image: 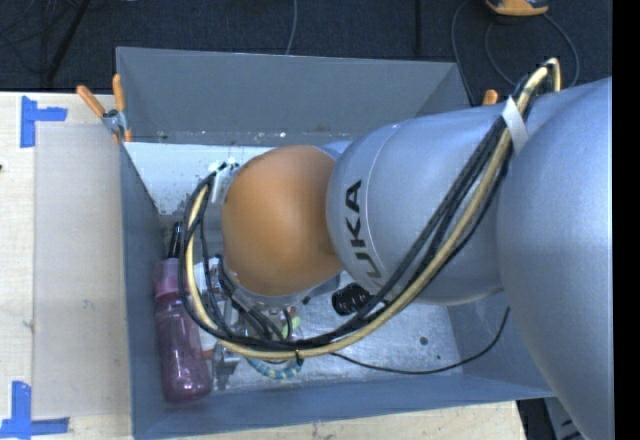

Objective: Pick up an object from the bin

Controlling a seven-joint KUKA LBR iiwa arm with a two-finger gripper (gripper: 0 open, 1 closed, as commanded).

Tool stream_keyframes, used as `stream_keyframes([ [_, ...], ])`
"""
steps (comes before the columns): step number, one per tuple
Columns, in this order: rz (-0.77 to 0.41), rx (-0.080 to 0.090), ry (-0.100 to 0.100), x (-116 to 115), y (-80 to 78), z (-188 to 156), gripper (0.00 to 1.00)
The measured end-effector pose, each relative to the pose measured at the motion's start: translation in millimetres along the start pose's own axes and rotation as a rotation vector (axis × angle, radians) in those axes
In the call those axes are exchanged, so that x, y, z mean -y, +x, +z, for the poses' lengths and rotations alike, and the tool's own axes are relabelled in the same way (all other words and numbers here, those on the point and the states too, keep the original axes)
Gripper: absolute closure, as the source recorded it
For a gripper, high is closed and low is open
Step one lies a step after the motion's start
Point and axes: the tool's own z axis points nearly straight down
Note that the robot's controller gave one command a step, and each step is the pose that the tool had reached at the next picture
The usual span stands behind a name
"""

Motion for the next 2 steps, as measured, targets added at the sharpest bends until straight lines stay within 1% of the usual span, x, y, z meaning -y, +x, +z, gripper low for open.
stream_keyframes([
  [1,0.005,0.007,-0.002,1.3,-2.4,-3.8,0.0],
  [2,-0.065,0.012,-0.003,78.8,-15.2,76.3,0.0],
])
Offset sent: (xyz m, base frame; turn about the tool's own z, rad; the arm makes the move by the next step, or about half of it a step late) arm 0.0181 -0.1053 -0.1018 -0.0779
